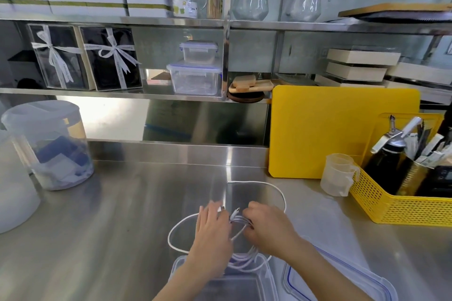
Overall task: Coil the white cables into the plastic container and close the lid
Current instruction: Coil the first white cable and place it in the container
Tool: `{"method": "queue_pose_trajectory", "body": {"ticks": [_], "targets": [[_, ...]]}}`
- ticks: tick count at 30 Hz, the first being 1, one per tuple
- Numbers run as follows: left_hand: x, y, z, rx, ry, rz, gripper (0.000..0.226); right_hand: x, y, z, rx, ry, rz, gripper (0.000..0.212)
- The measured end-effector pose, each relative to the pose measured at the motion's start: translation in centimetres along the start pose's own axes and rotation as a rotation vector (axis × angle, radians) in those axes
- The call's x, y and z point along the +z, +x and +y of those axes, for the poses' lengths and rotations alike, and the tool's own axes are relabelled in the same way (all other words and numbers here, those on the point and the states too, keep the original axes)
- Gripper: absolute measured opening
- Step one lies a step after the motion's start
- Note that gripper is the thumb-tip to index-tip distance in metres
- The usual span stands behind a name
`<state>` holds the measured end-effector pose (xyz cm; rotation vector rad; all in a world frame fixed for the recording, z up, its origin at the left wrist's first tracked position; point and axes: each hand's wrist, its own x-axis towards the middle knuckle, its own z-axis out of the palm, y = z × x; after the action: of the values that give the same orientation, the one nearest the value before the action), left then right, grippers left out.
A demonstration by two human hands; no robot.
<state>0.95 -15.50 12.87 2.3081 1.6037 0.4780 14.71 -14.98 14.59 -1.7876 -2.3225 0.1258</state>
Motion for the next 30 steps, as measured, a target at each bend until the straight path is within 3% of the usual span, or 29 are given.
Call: {"method": "queue_pose_trajectory", "body": {"ticks": [3, 5, 7, 10, 13, 17, 23, 25, 28, 30], "targets": [[-0.1, 0.0, -0.3, -0.063, -0.311, -0.111, 0.018, 0.1, 0.0, 0.8, 0.051, 0.263, -0.057, 0.008], [0.0, 0.1, -0.2, -0.110, -0.433, -0.093, 0.018, 0.2, 0.0, 1.0, 0.037, 0.301, -0.029, 0.004], [0.2, 0.4, -0.4, -0.154, -0.528, -0.082, 0.018, 0.1, -0.3, 0.9, -0.021, 0.204, 0.077, 0.011], [0.0, 0.7, -0.4, -0.172, -0.680, -0.120, 0.021, 0.5, -0.5, 1.4, -0.348, -0.097, 0.282, 0.030], [-0.7, 0.5, -0.5, -0.189, -0.852, -0.147, 0.024, 0.8, -0.4, 2.1, -0.497, -0.151, 0.329, 0.007], [-1.9, 0.6, -0.6, -0.269, -1.129, -0.292, 0.022, 1.5, -0.7, 1.8, -0.342, 0.275, 0.342, 0.015], [-2.4, 0.4, -0.9, -0.287, -1.137, -0.314, 0.019, 2.2, -0.7, 0.6, -0.052, 0.763, 0.334, 0.012], [-2.1, 0.2, -1.2, -0.303, -1.116, -0.308, 0.022, 2.1, -0.8, 0.3, 0.024, 0.822, 0.286, 0.015], [-1.2, 0.1, -2.0, -0.240, -0.872, -0.206, 0.020, 2.1, -0.8, 0.0, 0.157, 0.827, 0.179, 0.022], [-1.0, 0.0, -2.2, -0.239, -0.806, -0.168, 0.022, 2.3, -0.9, -0.1, 0.196, 0.735, 0.111, 0.026]]}}
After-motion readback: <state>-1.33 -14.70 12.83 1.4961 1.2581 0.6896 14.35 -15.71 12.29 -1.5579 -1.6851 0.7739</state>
